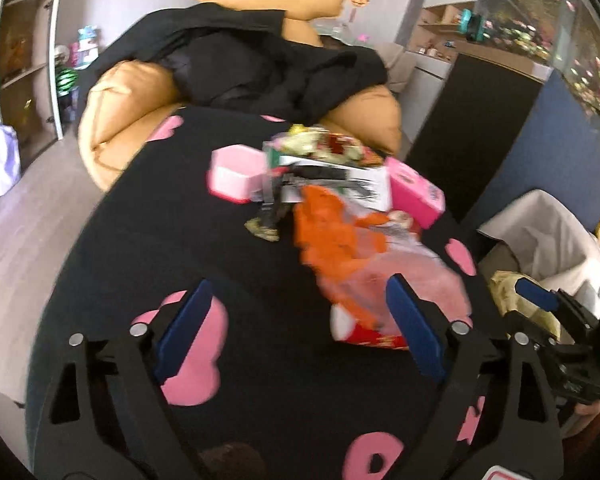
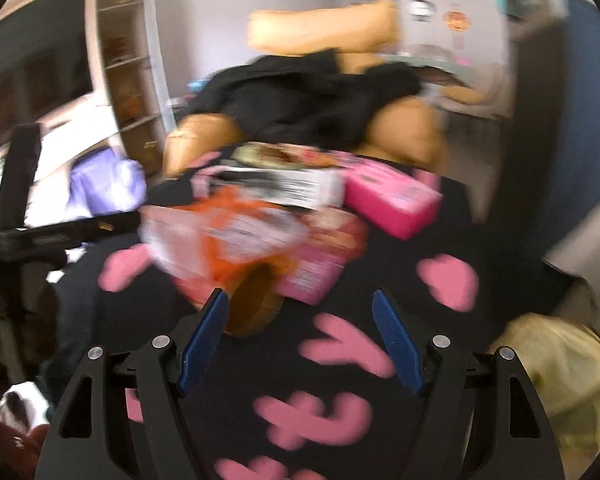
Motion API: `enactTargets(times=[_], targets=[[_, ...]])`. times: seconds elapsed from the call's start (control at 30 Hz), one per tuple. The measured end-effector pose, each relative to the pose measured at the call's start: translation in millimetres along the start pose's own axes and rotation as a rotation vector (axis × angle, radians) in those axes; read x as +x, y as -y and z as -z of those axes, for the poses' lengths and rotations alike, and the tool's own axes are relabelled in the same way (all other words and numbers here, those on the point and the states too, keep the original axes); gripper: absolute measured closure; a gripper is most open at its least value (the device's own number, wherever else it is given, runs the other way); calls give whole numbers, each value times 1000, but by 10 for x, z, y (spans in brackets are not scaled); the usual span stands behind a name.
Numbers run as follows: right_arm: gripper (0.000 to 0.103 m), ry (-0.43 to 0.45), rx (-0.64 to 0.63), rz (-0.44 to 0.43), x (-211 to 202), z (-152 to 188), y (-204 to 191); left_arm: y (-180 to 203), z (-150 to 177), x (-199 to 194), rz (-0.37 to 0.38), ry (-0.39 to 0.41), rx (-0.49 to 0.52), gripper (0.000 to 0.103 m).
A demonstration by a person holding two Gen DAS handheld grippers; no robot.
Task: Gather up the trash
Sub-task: 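Reach the right gripper to the orange plastic bag and grasp it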
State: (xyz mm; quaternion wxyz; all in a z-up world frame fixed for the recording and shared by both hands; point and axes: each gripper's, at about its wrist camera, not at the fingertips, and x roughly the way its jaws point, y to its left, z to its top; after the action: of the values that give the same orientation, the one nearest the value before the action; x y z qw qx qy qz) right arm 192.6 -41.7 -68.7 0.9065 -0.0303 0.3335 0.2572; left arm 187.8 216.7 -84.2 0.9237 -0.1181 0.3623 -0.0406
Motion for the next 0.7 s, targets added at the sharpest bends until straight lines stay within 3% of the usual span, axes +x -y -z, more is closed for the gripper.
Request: enactTargets(times=[0.17,0.27,0.4,0.43,0.53,0.7], targets=[[34,-1,-80,-93,221,-314,-397,-353,77,-115,-34,1,-91,20],[34,-48,-154,-89,441,-389,-621,-487,151,-164,-5,-4,-135,21],[49,-121,-214,-66,669,-349,-774,-603,252,-209,42,-14,-167,24],[58,-116,-209,-76,645,-347,-761,-626,270,-215,53,-17,-173,24],[71,-100,-189,-96,529,-398,-680,-647,306,-214,67,-23,-183,24],[74,-36,-162,-14,87,-451,-376,-599,333,-191,104,-32,-190,24]])
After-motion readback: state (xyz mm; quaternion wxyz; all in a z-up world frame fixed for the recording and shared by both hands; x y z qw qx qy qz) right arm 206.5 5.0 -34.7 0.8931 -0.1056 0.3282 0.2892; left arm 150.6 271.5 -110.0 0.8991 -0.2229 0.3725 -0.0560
